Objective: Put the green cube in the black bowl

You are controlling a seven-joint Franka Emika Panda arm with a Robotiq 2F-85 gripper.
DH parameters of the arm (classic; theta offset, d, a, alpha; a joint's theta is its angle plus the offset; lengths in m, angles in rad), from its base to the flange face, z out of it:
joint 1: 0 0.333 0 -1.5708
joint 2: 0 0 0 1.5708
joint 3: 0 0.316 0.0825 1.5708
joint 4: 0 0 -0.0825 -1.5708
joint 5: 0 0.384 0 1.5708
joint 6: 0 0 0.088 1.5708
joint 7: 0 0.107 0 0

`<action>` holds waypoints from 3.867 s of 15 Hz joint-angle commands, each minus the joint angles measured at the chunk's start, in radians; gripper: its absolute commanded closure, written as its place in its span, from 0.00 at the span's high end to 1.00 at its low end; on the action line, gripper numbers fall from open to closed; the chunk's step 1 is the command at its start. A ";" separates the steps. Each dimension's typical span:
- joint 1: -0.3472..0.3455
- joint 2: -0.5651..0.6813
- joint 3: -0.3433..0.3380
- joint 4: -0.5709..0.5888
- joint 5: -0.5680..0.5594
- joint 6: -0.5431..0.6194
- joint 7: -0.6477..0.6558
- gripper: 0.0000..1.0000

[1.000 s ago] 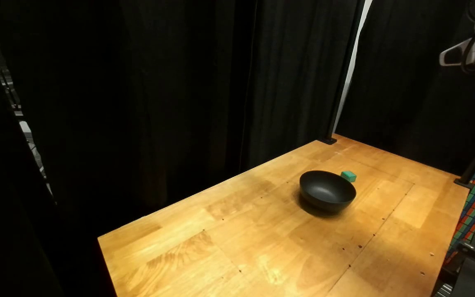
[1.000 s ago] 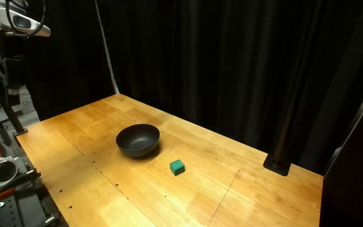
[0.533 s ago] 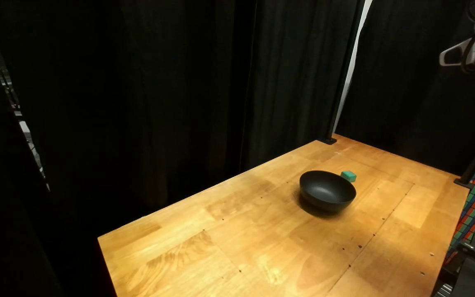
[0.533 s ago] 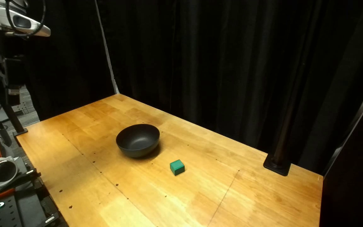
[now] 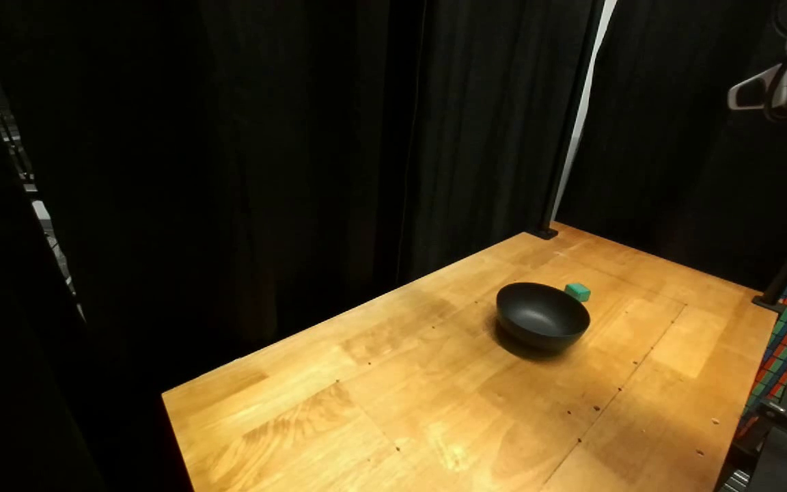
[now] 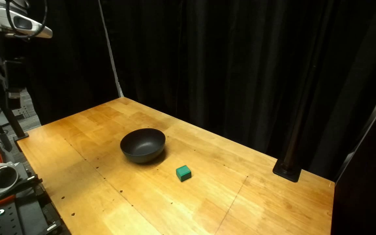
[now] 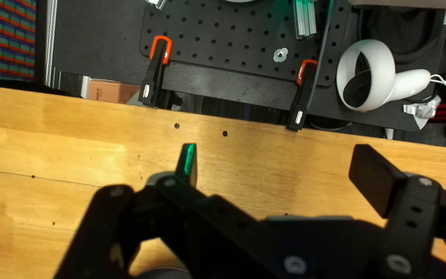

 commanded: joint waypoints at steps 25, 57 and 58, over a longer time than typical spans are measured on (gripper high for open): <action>-0.029 0.101 -0.019 0.005 -0.007 0.055 0.067 1.00; -0.193 0.859 -0.200 0.414 -0.472 0.473 1.178 1.00; -0.187 0.894 -0.224 0.440 -0.457 0.483 1.212 1.00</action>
